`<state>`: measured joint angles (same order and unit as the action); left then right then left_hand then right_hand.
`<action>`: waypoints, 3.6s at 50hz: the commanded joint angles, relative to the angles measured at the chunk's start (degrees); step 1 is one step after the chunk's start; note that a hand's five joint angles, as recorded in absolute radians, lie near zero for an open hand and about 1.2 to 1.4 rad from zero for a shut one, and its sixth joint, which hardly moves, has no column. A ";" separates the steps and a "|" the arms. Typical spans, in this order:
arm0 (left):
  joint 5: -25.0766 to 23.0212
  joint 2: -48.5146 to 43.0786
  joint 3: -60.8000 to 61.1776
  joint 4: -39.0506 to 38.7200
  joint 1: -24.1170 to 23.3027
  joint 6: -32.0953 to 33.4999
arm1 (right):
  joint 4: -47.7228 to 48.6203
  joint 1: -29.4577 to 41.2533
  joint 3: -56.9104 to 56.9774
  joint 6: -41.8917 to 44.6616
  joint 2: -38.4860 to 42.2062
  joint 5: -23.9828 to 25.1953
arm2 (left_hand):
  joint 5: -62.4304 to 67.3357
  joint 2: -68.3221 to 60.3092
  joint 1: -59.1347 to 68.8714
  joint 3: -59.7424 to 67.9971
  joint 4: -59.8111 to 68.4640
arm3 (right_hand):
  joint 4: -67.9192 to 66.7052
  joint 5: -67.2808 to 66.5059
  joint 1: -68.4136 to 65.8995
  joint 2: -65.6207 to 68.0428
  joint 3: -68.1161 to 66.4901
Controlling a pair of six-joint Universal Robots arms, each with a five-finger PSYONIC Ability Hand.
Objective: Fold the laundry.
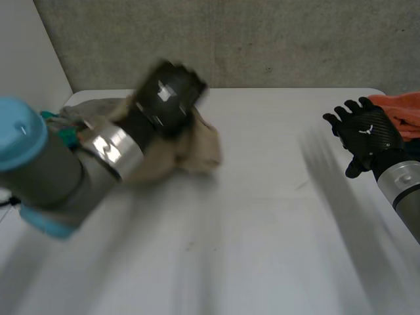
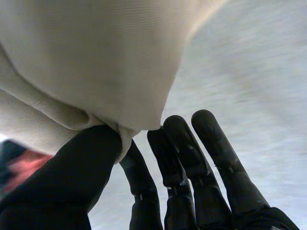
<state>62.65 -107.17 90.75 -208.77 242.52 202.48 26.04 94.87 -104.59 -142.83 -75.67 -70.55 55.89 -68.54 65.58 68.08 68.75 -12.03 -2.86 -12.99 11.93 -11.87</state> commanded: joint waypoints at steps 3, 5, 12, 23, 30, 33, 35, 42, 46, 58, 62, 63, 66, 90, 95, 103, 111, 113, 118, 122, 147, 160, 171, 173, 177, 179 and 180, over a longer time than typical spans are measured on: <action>-9.47 0.38 10.59 9.34 -6.19 1.86 | -0.02 -0.21 -0.53 0.09 0.09 0.41 | 14.11 -11.46 14.42 11.92 11.25 | 2.03 2.86 2.99 -1.93 1.87; -10.62 0.64 10.59 11.71 -6.54 2.21 | -0.02 -0.04 -0.35 0.27 0.09 0.59 | 13.30 -10.65 13.61 11.11 10.44 | 2.03 2.86 2.99 -1.93 1.87; -7.11 5.74 9.28 15.06 -5.22 1.95 | -2.21 0.58 2.01 0.54 0.53 1.03 | -44.91 47.56 -44.59 -47.09 -47.77 | 2.03 2.86 2.99 -1.93 1.87; 12.91 13.21 9.36 15.50 -1.09 0.28 | -19.87 11.56 19.93 -4.47 9.48 5.86 | -51.47 54.12 -51.16 -53.65 -54.33 | 2.03 2.86 2.99 -1.93 1.87; 31.55 13.56 12.87 19.71 2.07 -5.08 | -28.58 15.34 35.67 -6.15 20.90 8.93 | -51.97 54.63 -51.66 -54.16 -54.83 | 2.03 2.86 2.99 -1.93 1.87; 35.69 12.95 14.89 23.22 3.57 -7.80 | -30.78 15.78 41.30 -5.80 26.62 11.04 | -53.15 55.80 -52.84 -55.34 -56.01 | 2.03 2.86 2.99 -1.93 1.87; 35.44 12.86 16.04 24.98 3.83 -9.38 | -31.83 16.31 43.49 -5.27 29.08 11.92 | -52.99 55.64 -52.67 -55.17 -55.84 | 2.03 2.86 2.99 -1.93 1.87; 33.59 11.02 20.35 27.10 4.01 -12.20 | -35.62 18.51 49.13 5.44 36.56 11.40 | -52.65 55.30 -52.33 -54.83 -55.51 | 2.03 2.86 2.99 -1.93 1.87; 33.50 10.14 21.31 26.75 4.01 -12.38 | -35.79 18.59 50.71 10.02 38.93 9.03 | -51.98 54.63 -51.66 -54.16 -54.84 | -0.71 0.11 0.24 0.81 -0.87; 33.85 5.65 20.70 22.62 4.89 -12.03 | -35.18 18.07 44.31 10.99 31.84 6.56 | -51.64 54.29 -51.33 -53.82 -54.50 | -67.97 -67.14 -67.01 68.07 -68.13; 33.85 6.09 19.30 22.44 4.71 -11.94 | -32.99 17.02 36.58 10.64 23.48 6.56 | -51.81 54.46 -51.49 -53.99 -54.67 | -67.97 -67.14 -67.01 68.07 -68.13; 33.94 6.53 18.42 22.44 4.62 -11.85 | -32.72 15.36 33.95 10.82 21.21 6.22 | -51.81 54.46 -51.49 -53.99 -54.67 | -67.97 -67.14 -67.01 68.07 -68.13; 33.94 7.23 17.01 22.53 4.45 -11.85 | -33.33 11.66 29.89 11.34 18.55 5.86 | -52.14 54.79 -51.83 -54.33 -55.00 | -67.97 -67.14 -67.01 68.07 -68.13; 33.59 5.13 9.72 22.70 2.52 -12.03 | -74.47 -0.65 -1.76 27.08 -7.82 11.30 | -51.80 54.46 -51.49 -53.99 -54.66 | -67.97 -67.14 -67.01 68.07 -68.13; 33.59 2.94 7.43 22.88 2.25 -11.94 | -73.77 -1.71 2.19 27.16 -10.98 14.03 | -51.47 54.12 -51.16 -53.66 -54.33 | 2.03 2.86 2.99 -1.93 1.87; 33.59 -0.41 5.67 25.78 2.95 -12.03 | -71.65 -2.32 12.65 24.79 -11.51 13.42 | -50.13 52.78 -49.81 -52.31 -52.99 | 2.03 2.86 2.99 -1.93 1.87; 33.24 -2.43 6.20 27.63 3.22 -12.29 | -69.46 -0.31 22.57 19.88 -5.81 12.72 | -46.76 49.41 -46.45 -48.95 -49.62 | 2.03 2.86 2.99 -1.93 1.87; 33.15 -3.04 6.29 27.63 3.22 -12.29 | -68.76 2.50 26.35 18.03 -2.03 11.66 | -43.75 46.40 -43.44 -45.94 -46.61 | 2.03 2.86 2.99 -1.93 1.87; 33.06 -5.24 5.58 27.63 3.22 -12.29 | -65.52 6.11 34.70 14.78 1.05 7.72 | -32.17 34.82 -31.86 -34.36 -35.03 | 2.03 2.86 2.99 -1.93 1.87; 33.06 -5.95 5.06 27.63 3.22 -12.20 | -56.47 8.74 39.10 10.74 8.60 5.43 | -14.85 17.50 -14.53 -17.03 -17.71 | 2.03 2.86 2.99 -1.93 1.87; 33.24 1.61 2.68 26.66 1.81 -11.76 | -32.98 21.93 57.65 0.36 43.85 3.22 | 14.11 -11.46 14.42 11.92 11.25 | -27.42 -26.60 -26.47 27.53 -27.58; 33.15 -5.41 -13.11 14.63 1.90 0.88 | -17.53 21.67 70.57 -6.58 42.37 -4.85 | 14.11 -11.46 14.42 11.92 11.25 | -67.97 -67.14 -67.01 68.07 -68.13; 27.09 -12.28 -40.90 -2.41 1.55 9.16 | 6.46 18.60 67.34 -13.52 26.39 -9.34 | 14.11 -11.46 14.42 11.92 11.25 | -67.97 -67.14 -67.01 68.07 -68.13; 27.00 -12.19 -41.00 -4.18 1.37 9.16 | 7.53 17.81 66.62 -14.14 24.70 -9.69 | 14.11 -11.46 14.42 11.92 11.25 | -67.97 -67.14 -67.01 68.07 -68.13; 27.17 -12.01 -39.43 -4.98 -0.12 8.81 | 7.27 16.75 65.30 -15.99 22.42 -9.17 | 14.11 -11.46 14.42 11.92 11.25 | -67.97 -67.14 -67.01 68.07 -68.13; 27.26 -11.23 -35.23 -4.89 -1.26 8.72 | 5.96 16.49 63.03 -17.22 21.45 -8.64 | 14.11 -11.46 14.42 11.92 11.25 | -67.97 -67.14 -67.01 68.07 -68.13; 27.17 -10.61 -33.63 -4.89 -1.44 8.80 | 5.43 16.22 61.89 -17.39 21.01 -8.12 | 14.11 -11.46 14.42 11.92 11.25 | -67.97 -67.14 -67.01 68.07 -68.13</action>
<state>89.71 -119.51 50.19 -213.37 243.05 211.92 33.68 112.13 -38.80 -158.23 -52.35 -79.97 56.39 -68.56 64.85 68.36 68.76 -68.54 -55.57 -62.74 67.13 -24.04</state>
